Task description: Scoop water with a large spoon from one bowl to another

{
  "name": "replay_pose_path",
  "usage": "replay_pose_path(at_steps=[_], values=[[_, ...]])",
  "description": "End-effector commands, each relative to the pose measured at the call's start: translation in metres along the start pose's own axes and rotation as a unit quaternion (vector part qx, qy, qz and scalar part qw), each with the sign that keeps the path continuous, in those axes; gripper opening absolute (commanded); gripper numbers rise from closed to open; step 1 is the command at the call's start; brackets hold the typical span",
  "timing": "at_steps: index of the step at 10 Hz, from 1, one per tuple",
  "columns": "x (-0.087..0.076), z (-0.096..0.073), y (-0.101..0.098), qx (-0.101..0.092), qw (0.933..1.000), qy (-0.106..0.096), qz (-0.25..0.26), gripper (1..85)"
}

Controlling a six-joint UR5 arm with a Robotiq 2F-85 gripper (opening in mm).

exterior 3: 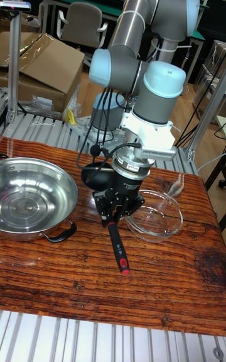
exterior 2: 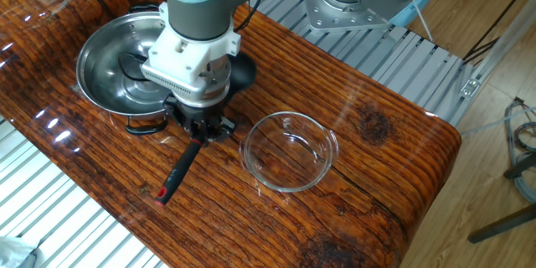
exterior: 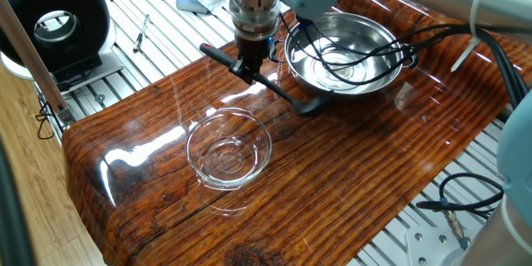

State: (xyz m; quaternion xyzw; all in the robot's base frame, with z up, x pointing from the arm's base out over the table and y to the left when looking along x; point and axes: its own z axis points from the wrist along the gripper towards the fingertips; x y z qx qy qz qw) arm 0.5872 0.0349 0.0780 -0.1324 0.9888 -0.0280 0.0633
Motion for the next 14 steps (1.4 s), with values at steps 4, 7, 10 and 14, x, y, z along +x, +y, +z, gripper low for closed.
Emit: replay_pose_path(at_steps=[4,7,10,14], values=[[-0.017,-0.013,0.003,-0.005,0.9995,-0.032,-0.001,1.0],[-0.008,-0.084,-0.003,-0.009,0.9995,0.003,-0.029,1.0],[-0.023,-0.093,-0.023,0.017,0.9906,-0.018,-0.135,1.0],[-0.04,-0.093,-0.039,0.036,0.9613,-0.053,-0.268,1.0]])
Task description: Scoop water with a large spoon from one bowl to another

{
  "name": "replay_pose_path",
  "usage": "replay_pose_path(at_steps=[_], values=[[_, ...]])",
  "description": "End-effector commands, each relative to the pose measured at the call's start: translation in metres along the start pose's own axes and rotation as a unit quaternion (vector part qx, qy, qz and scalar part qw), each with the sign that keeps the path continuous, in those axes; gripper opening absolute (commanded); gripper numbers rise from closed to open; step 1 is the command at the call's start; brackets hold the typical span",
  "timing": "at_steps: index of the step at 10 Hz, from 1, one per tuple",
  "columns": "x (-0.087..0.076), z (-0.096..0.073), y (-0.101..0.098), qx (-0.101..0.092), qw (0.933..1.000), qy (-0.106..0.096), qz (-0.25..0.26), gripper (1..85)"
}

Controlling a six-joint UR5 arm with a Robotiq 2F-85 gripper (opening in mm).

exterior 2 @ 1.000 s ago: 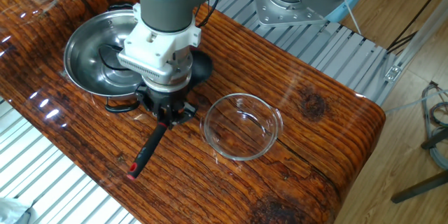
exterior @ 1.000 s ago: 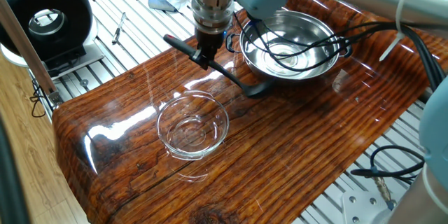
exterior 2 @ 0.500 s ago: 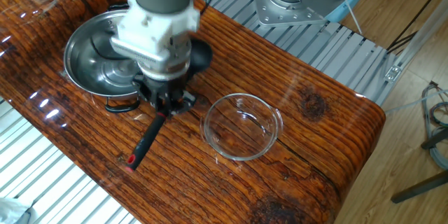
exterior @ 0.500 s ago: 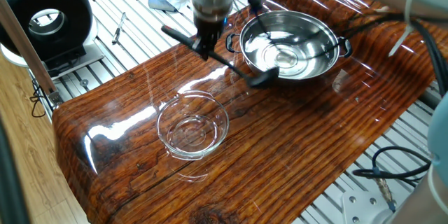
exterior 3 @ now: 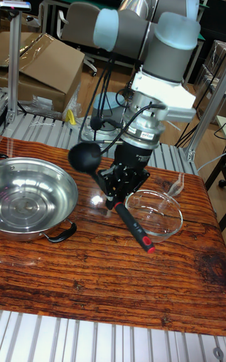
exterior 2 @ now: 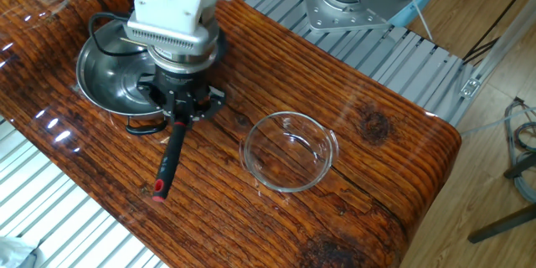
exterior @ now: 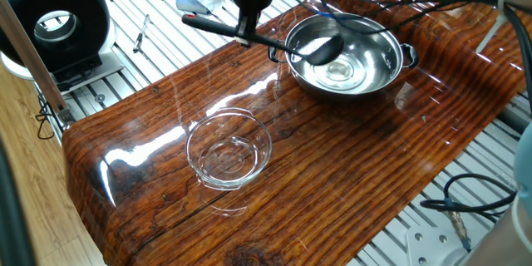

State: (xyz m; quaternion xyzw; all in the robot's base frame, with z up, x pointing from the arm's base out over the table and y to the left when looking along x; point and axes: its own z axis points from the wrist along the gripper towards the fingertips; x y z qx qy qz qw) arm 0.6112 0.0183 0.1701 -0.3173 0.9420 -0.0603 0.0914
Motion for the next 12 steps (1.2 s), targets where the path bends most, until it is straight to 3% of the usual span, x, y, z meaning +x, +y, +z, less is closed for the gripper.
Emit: replay_pose_path(at_steps=[1,2,4,6,12], values=[[-0.008,-0.003,-0.011,0.004,0.9949,-0.032,-0.096,1.0],[-0.01,-0.001,-0.011,0.0,0.9927,-0.044,-0.112,1.0],[-0.009,0.004,-0.022,0.012,0.985,-0.061,-0.161,1.0],[-0.01,0.008,-0.023,0.011,0.9786,-0.082,-0.188,1.0],[0.003,0.021,-0.03,0.011,0.9694,-0.113,-0.218,1.0]])
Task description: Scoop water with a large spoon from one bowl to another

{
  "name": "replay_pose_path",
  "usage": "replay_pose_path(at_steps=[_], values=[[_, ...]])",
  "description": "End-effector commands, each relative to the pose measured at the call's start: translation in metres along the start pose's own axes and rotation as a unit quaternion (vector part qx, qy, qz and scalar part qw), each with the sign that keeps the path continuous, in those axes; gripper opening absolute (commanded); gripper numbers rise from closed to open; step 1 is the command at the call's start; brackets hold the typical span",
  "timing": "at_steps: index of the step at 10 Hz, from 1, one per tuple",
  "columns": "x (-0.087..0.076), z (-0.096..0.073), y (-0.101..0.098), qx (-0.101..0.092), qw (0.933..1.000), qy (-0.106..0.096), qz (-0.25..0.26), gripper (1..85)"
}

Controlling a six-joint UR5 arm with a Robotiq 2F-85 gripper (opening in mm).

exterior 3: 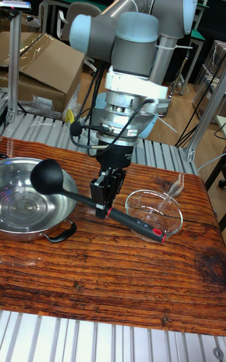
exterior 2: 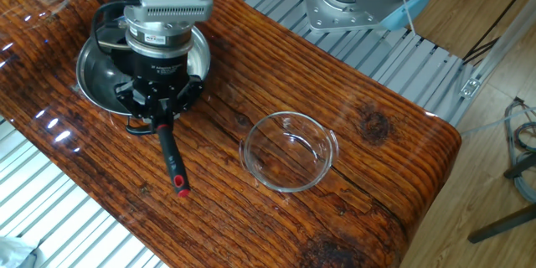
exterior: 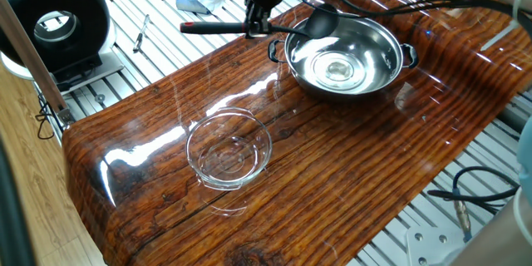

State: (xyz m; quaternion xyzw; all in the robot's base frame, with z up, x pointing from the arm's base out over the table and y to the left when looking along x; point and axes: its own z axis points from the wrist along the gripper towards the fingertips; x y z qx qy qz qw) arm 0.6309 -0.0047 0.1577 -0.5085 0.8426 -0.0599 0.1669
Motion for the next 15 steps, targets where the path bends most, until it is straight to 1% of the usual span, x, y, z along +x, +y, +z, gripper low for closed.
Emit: replay_pose_path(at_steps=[1,3,6,8,12,15], values=[[0.005,0.005,0.0,0.001,0.9995,-0.027,-0.012,1.0],[0.007,0.006,0.001,0.002,0.9992,-0.036,-0.016,1.0],[0.01,0.017,0.003,0.002,0.9978,-0.066,-0.01,1.0],[0.017,0.024,0.003,0.005,0.9974,-0.071,-0.012,1.0],[0.021,0.034,0.007,0.003,0.9961,-0.087,-0.007,1.0],[0.025,0.036,0.012,0.0,0.9955,-0.095,0.001,1.0]])
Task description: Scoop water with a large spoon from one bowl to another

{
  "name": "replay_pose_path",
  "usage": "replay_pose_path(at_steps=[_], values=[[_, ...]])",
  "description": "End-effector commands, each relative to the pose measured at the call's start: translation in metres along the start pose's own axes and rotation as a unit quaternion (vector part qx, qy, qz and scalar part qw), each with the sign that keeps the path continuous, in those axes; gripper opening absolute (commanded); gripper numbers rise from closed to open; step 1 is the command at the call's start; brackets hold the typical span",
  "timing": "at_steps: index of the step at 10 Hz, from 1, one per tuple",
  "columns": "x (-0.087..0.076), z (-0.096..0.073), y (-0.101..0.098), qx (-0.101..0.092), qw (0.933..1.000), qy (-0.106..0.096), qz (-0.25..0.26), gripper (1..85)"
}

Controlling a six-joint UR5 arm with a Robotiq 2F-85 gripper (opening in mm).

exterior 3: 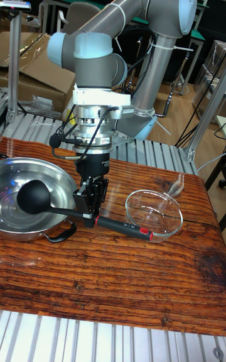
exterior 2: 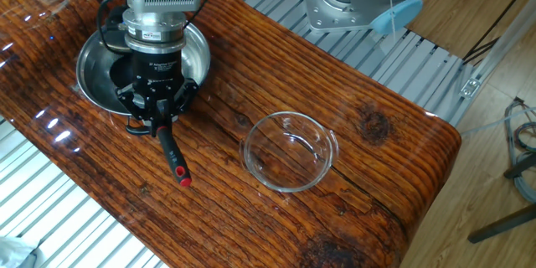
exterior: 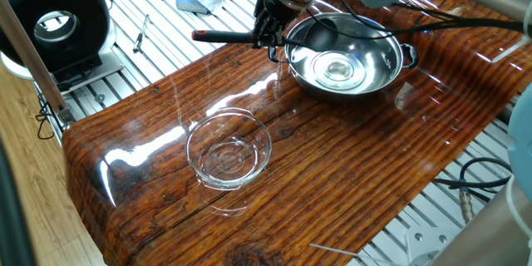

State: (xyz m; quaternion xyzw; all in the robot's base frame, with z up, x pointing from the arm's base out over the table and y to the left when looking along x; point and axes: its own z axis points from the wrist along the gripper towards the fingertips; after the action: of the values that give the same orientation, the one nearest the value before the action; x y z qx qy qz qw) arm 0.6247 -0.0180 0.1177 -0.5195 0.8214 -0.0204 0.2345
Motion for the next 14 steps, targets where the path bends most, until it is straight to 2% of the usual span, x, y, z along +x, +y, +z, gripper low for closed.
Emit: replay_pose_path(at_steps=[1,8,10,13,14], values=[[0.003,0.002,0.004,0.001,0.9998,-0.016,0.013,1.0],[0.016,0.001,0.015,-0.001,0.9996,-0.017,0.024,1.0],[0.025,0.001,0.01,0.011,0.9998,-0.004,0.017,3.3],[0.022,0.0,0.01,0.011,0.9997,-0.01,0.017,10.7],[0.021,0.0,0.01,0.011,0.9997,-0.012,0.018,10.7]])
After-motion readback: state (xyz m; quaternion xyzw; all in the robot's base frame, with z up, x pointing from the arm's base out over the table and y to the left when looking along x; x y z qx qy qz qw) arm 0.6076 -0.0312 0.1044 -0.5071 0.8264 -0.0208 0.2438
